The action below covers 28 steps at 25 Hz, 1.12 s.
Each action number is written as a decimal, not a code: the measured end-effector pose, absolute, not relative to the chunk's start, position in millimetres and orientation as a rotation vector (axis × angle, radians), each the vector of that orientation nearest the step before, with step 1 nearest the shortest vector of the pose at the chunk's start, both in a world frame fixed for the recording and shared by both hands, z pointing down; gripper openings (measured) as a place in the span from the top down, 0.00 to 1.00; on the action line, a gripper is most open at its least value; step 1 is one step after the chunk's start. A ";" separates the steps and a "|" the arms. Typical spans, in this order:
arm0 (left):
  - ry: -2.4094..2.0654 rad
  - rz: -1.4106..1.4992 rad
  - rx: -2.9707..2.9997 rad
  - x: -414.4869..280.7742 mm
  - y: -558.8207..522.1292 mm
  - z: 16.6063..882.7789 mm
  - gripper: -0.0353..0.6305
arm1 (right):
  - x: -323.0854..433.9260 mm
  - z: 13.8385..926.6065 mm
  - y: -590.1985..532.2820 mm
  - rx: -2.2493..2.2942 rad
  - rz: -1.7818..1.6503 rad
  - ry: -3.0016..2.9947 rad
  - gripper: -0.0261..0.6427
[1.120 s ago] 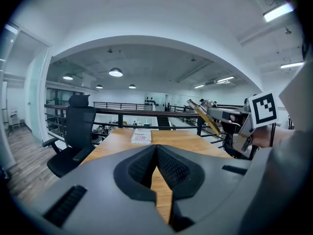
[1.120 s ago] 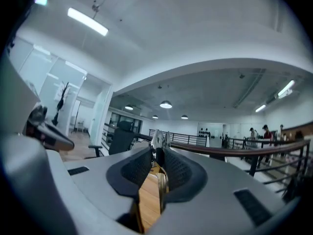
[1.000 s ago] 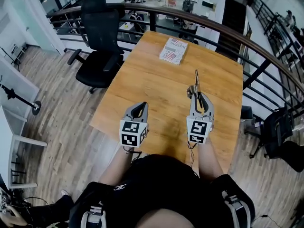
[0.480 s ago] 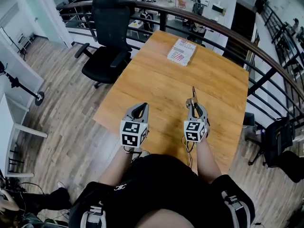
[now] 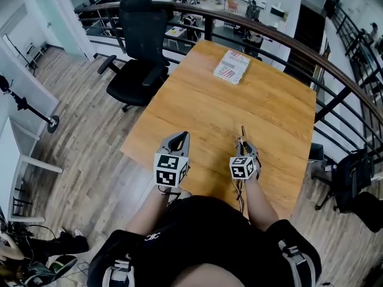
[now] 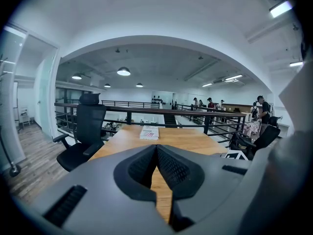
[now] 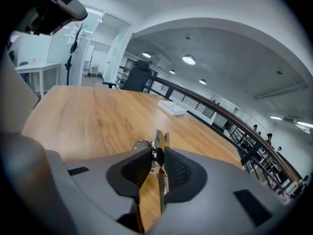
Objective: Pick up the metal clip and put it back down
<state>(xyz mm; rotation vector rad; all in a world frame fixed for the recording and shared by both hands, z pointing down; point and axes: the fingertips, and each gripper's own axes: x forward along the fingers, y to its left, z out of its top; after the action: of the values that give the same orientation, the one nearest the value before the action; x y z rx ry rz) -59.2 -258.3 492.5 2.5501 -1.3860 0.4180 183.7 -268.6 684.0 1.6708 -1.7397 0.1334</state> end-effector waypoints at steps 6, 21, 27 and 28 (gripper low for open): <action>-1.380 0.427 2.549 -58.9 -261.1 492.3 0.93 | 177.0 724.6 -253.2 1.573 0.229 -1.706 0.82; -1.334 0.421 2.585 -43.3 -267.2 488.7 0.93 | 138.6 670.5 -248.9 1.610 0.357 -2.008 0.59; -1.331 0.392 2.587 -39.7 -275.2 483.5 0.93 | 160.5 536.7 -260.5 1.938 0.205 -2.222 0.70; -1.332 0.386 2.591 -38.5 -276.8 482.0 0.93 | 166.2 516.1 -259.5 1.982 0.173 -2.252 0.78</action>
<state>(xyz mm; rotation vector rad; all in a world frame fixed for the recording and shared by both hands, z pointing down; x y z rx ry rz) -38.5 -276.8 482.0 2.5909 -1.3324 0.3860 166.2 -259.5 516.1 1.9823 -2.2516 0.1725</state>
